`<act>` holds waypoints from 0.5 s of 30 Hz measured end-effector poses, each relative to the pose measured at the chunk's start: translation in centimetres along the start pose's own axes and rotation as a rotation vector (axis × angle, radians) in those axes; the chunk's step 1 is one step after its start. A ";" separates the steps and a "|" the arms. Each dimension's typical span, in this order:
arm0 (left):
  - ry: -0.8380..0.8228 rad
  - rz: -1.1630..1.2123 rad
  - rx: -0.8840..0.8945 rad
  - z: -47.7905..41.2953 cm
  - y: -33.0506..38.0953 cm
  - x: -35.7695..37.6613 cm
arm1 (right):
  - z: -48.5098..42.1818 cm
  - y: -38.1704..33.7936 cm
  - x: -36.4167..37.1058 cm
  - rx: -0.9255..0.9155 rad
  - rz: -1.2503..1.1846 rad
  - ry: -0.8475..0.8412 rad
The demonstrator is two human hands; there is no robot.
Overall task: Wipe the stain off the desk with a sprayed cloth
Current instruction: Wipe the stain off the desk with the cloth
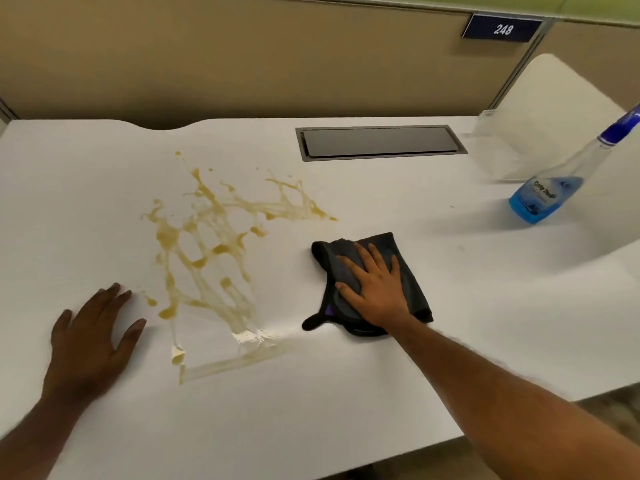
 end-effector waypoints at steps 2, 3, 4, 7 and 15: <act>-0.019 0.003 0.000 0.2 0.0 0.2 | 1.8 1.8 0.1 0.007 -0.003 0.007; -0.016 0.006 -0.001 0.3 0.1 0.1 | 2.0 2.7 0.0 0.041 0.006 0.007; -0.005 0.006 0.002 0.5 0.2 0.0 | 1.8 3.4 -0.1 0.080 0.019 0.003; 0.030 -0.004 0.016 0.8 0.8 -0.6 | -0.8 4.1 -0.5 0.197 0.031 -0.018; 0.063 -0.047 0.031 1.1 2.4 -1.8 | -3.1 -0.2 0.6 0.092 0.078 -0.077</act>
Point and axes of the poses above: each hand's wrist, its own z-axis away from the middle knuckle, its own x-axis out of the palm, y = z × x, the point moved 7 cm from there along -z, towards the middle knuckle, and after that the axes turned 1 degree about x, right-handed, at the moved point
